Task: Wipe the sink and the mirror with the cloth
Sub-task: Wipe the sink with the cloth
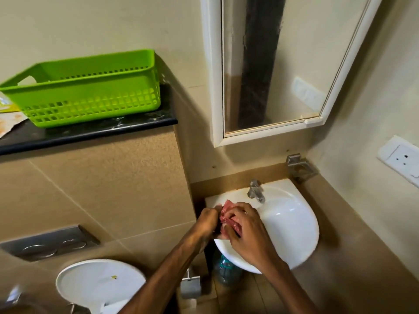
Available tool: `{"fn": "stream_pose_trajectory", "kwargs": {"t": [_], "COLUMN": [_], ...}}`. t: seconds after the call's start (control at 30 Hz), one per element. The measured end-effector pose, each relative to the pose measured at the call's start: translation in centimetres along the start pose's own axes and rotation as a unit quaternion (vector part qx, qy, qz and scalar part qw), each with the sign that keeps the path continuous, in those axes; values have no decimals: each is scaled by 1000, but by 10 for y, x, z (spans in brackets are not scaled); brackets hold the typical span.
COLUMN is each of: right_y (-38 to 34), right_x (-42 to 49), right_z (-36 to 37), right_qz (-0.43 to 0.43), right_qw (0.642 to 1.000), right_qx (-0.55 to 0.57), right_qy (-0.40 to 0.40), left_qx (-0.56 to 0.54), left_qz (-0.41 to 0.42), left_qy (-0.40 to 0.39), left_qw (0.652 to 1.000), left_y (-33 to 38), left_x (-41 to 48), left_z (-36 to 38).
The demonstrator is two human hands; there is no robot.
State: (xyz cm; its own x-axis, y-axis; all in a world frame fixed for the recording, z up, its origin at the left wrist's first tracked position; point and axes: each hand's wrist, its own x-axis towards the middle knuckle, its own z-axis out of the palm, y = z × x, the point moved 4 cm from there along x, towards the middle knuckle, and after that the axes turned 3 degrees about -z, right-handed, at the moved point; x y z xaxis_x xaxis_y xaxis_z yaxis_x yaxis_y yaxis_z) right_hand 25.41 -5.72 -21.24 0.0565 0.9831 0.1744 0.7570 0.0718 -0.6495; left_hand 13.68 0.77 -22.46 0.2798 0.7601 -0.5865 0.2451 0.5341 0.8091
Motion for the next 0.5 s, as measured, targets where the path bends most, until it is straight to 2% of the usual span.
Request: {"fn": "stream_pose_trajectory", "kwargs": {"t": [0.13, 0.3, 0.4, 0.5], "right_y": [8, 28, 52, 69], "right_x": [-6, -1, 1, -2], "right_z": [25, 41, 36, 37], "right_qz": [77, 156, 219, 264], "right_qw": [984, 943, 891, 818], "right_qx": [144, 281, 387, 506], "right_qy": [-78, -90, -88, -74], "left_qx": [-99, -87, -45, 12], "left_qz": [-77, -159, -174, -163], "left_qy": [-47, -176, -207, -176], "left_qw": [991, 968, 962, 971], "left_y": [-4, -4, -5, -6], "left_x": [15, 28, 43, 59], "left_z": [-3, -2, 2, 7]}}
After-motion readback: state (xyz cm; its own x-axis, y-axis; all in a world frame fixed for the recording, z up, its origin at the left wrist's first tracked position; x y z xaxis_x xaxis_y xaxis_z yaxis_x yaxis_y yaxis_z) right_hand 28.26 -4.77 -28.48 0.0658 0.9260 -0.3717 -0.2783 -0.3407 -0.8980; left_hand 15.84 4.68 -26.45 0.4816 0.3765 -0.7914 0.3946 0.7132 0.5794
